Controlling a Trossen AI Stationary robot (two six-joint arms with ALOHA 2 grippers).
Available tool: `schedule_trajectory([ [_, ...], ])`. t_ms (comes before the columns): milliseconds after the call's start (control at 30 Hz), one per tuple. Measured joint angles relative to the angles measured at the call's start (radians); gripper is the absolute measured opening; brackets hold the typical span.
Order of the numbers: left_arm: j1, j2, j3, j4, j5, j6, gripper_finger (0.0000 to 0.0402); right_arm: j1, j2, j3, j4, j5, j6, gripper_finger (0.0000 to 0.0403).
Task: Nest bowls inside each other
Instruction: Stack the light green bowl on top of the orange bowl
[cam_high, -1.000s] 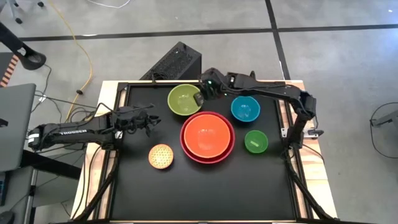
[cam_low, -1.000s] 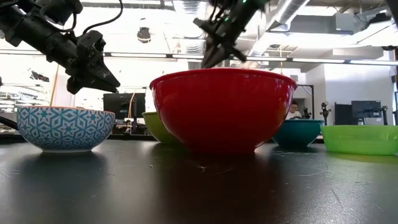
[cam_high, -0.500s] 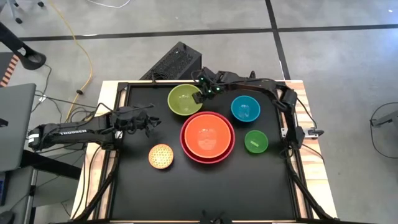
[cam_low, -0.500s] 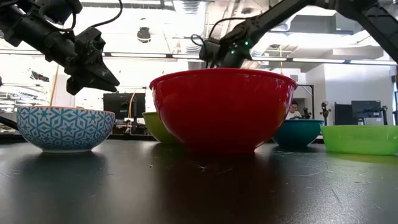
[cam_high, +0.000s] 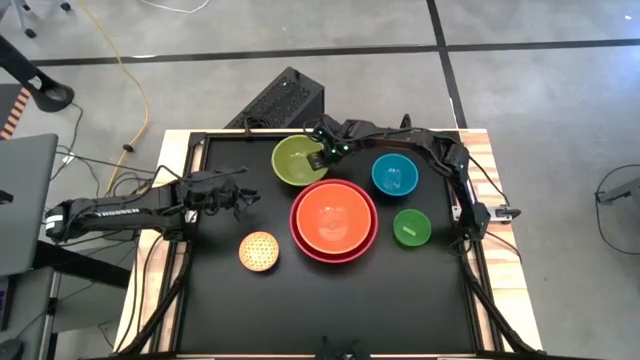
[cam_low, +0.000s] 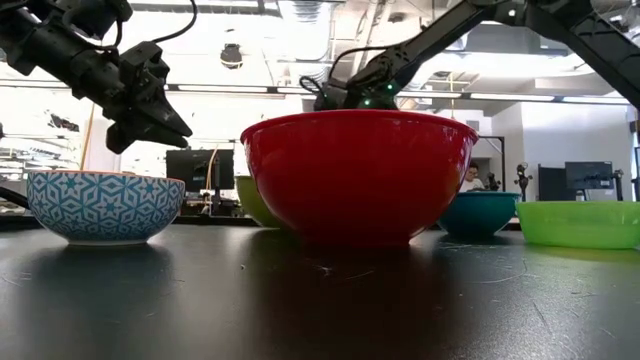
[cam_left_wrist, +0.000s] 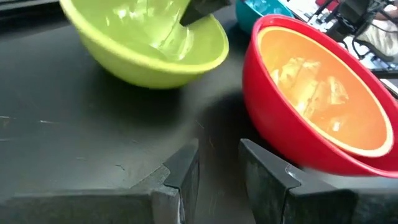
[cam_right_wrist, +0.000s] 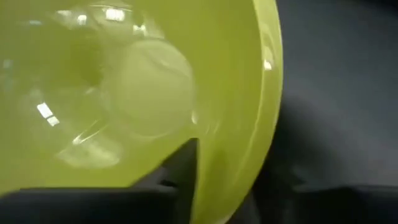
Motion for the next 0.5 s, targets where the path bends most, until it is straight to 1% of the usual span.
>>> schedule_trajectory([
  [100,0.000,0.000,0.000,-0.002,0.007,0.000,0.0103,-0.003,-0.001,0.000,0.019,-0.001,-0.011,0.0033],
  [133,0.000,0.000,0.000,0.000,0.008,0.000,0.0103,-0.003,-0.007,0.000,0.029,-0.004,-0.018,0.0021],
  [300,-0.001,0.000,0.000,-0.001,0.025,0.003,0.0103,-0.004,-0.027,-0.001,0.058,0.009,0.011,0.0029],
  [367,-0.001,0.000,0.000,-0.001,0.040,0.006,0.0103,-0.017,-0.045,0.008,0.062,0.005,0.014,0.0023],
  [500,-0.001,0.000,0.000,-0.006,0.064,0.036,0.0103,-0.036,-0.096,0.038,0.096,0.061,0.030,0.0018],
])
